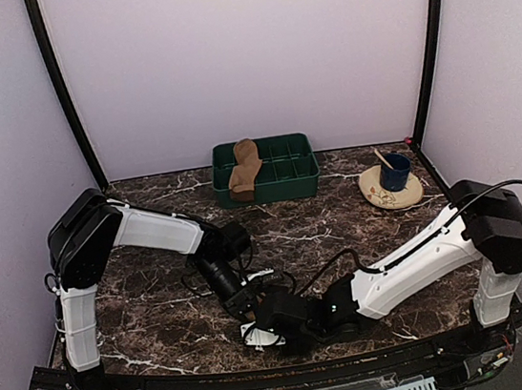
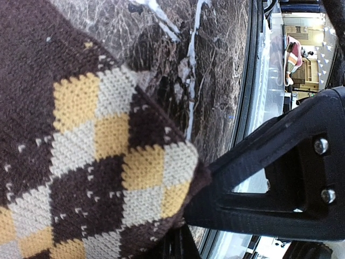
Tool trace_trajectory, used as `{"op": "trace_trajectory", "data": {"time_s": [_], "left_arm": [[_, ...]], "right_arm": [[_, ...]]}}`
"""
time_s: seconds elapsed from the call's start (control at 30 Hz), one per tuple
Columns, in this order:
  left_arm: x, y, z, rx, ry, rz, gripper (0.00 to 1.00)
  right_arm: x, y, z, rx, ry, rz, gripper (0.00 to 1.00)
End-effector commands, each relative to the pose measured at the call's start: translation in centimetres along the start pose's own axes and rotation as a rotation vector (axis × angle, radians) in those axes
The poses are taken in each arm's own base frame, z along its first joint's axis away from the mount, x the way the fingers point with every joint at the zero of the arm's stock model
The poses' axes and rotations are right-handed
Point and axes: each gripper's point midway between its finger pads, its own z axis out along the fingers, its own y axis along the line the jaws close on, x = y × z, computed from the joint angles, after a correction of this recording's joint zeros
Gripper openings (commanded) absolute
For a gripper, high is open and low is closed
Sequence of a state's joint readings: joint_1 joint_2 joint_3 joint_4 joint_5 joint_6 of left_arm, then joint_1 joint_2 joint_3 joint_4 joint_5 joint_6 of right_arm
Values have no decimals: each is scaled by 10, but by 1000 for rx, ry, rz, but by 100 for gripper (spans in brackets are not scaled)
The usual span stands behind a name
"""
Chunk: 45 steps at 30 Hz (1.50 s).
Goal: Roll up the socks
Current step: Place the sock at the center of the board.
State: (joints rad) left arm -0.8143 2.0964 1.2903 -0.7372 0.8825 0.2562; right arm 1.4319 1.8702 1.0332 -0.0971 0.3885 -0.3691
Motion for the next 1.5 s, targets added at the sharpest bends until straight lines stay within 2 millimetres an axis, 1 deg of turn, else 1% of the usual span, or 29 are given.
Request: {"op": "trace_trajectory", "data": {"time_s": [0.0, 0.17, 0.27, 0.4, 0.47, 0.57, 0.73, 0.83, 0.87, 0.97, 1.03, 1.13, 1.33, 1.47], "left_arm": [[11, 17, 3, -54, 50, -26, 0], [11, 16, 3, -51, 49, -26, 0], [11, 16, 3, -52, 50, -23, 0], [10, 16, 2, -53, 46, -22, 0], [9, 16, 2, -55, 44, -21, 0], [8, 17, 1, -56, 42, -21, 0], [4, 18, -5, -87, 21, -24, 1], [0, 23, -16, -134, -19, -31, 7], [-2, 24, -22, -145, -43, -35, 11], [-6, 21, -35, -146, -111, -35, 23], [-9, 16, -44, -154, -149, -23, 28], [-8, 12, -51, -150, -177, -22, 32], [-3, 10, -60, -181, -210, -24, 33], [-5, 17, -75, -269, -270, -30, 34]], "right_arm": [[-6, -9, 7, 25, -8, 8, 35], [6, -10, 12, 8, 25, 26, 34], [16, -7, 16, -15, 54, 41, 31], [28, 0, 22, -62, 93, 61, 24], [34, 6, 24, -94, 111, 64, 20], [40, 15, 27, -132, 132, 71, 15], [49, 32, 28, -207, 166, 91, 0], [53, 35, 26, -235, 177, 112, 0], [54, 36, 25, -247, 181, 121, 0], [55, 39, 24, -273, 187, 141, 0], [53, 39, 24, -284, 186, 157, 0], [51, 38, 25, -296, 182, 180, 0], [45, 39, 25, -332, 173, 229, 0], [39, 36, 21, -367, 164, 274, 0]]}}
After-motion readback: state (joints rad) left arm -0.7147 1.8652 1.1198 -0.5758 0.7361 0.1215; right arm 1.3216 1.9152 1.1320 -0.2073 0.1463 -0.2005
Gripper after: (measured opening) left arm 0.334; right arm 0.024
